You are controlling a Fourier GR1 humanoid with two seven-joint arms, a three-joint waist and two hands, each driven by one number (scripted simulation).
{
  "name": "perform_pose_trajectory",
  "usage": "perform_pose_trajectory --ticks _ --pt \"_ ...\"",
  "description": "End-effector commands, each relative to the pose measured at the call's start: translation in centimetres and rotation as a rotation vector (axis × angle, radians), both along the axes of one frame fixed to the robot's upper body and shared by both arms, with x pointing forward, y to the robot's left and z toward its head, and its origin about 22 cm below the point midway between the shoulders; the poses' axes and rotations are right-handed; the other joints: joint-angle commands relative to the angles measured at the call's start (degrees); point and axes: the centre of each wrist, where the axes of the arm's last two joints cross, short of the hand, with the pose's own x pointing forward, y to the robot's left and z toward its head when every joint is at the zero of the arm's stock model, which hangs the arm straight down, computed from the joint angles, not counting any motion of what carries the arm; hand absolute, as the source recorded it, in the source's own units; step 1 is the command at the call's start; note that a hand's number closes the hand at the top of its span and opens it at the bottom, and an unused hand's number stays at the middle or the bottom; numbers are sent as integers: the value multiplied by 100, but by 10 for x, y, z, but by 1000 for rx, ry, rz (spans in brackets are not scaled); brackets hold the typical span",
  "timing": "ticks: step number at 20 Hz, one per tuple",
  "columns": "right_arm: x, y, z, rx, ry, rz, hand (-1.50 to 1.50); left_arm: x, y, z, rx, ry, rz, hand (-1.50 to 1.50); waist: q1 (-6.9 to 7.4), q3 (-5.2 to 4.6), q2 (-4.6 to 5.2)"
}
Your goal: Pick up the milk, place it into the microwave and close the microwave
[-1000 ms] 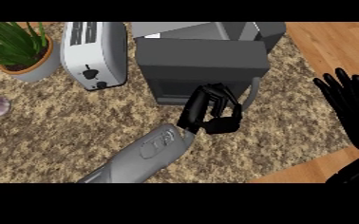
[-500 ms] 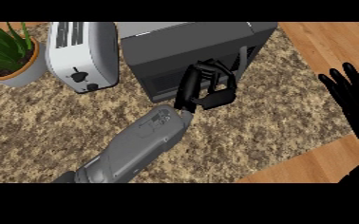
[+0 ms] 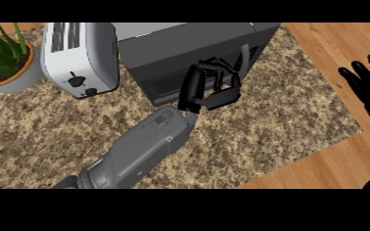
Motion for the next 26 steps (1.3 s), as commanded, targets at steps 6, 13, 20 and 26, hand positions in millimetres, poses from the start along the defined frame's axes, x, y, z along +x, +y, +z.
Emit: perform_pose_trajectory --ticks 6,13,20,26 --pt "5 0 17 -7 -11 22 -150 18 2 10 -23 -40 42 150 -100 1 75" --pt "4 -7 25 3 -7 22 -150 19 5 4 -38 -47 58 150 -158 10 71" --pt "5 -9 32 2 -7 27 -150 20 6 1 -49 -64 65 150 -190 18 109" --pt "7 -9 43 9 -24 27 -150 20 6 0 -58 -76 66 150 -201 11 122"
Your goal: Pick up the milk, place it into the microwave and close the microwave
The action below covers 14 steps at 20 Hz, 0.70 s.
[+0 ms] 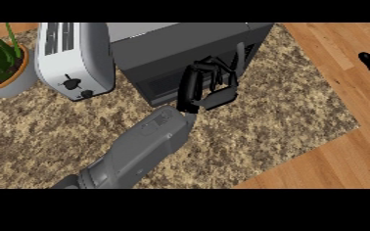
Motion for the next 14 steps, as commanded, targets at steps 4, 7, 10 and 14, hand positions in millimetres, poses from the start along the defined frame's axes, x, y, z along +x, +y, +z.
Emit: perform_pose_trajectory --ticks 4,7,10,14 --pt "2 -2 8 7 5 -1 -150 19 3 10 8 19 36 150 -80 -11 82" --pt "2 -2 12 -7 3 33 -150 19 4 7 12 14 44 150 -87 -3 91" --pt "3 0 15 -6 -4 71 -150 19 3 8 6 8 30 150 -55 1 104" --pt "2 5 15 1 9 120 -150 20 2 9 -5 4 31 150 -73 -6 88"
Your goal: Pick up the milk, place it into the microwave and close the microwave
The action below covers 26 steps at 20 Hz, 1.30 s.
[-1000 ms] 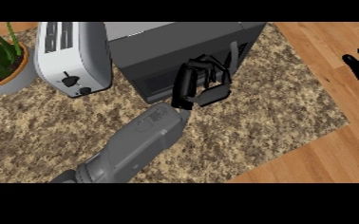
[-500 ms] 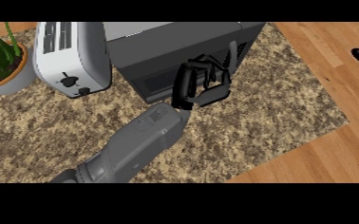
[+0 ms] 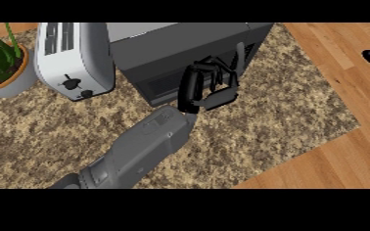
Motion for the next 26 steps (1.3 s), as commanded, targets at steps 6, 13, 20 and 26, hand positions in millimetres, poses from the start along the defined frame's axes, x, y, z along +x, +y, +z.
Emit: perform_pose_trajectory --ticks 6,13,20,26 --pt "1 3 4 -1 18 64 -150 20 2 11 6 20 25 150 -32 -12 86" --pt "0 -5 13 -21 7 56 -150 21 4 9 1 25 35 150 -69 -9 65" --pt "2 -3 14 -2 9 104 -150 20 0 8 62 -25 -15 150 -59 18 88" --pt "1 -1 20 10 -8 163 -150 19 12 -15 153 43 75 150 1 19 62"
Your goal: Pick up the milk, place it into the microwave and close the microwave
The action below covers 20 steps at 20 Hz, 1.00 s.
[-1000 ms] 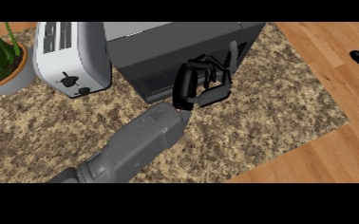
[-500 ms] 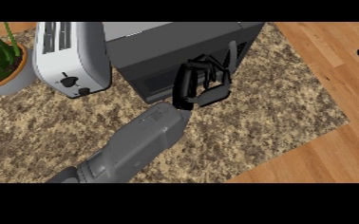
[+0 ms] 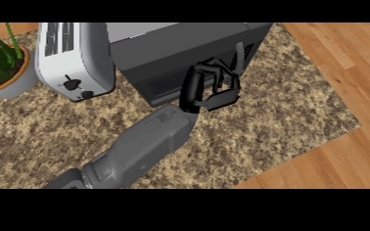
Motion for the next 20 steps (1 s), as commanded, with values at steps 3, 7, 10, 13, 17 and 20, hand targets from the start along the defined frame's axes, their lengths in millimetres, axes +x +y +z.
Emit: perform_pose_trajectory --ticks 3,7,10,13,17,20 --pt "-1 1 1 7 0 52 -150 17 16 -10 82 127 121 150 93 -15 98" --pt "-4 -5 10 -3 -10 38 -150 17 21 -17 89 163 170 150 183 -35 30" --pt "-7 -7 7 -9 10 24 -150 19 24 -19 94 197 220 150 341 -37 -4" --pt "-10 -13 11 5 4 4 -150 14 26 -27 79 244 212 150 417 -44 -18" --pt "-16 -17 9 -11 24 0 -150 10 29 -34 70 251 197 -150 511 -49 -42" --pt "-20 -15 8 -16 24 14 -150 9 30 -37 72 264 186 -150 472 -46 -32"
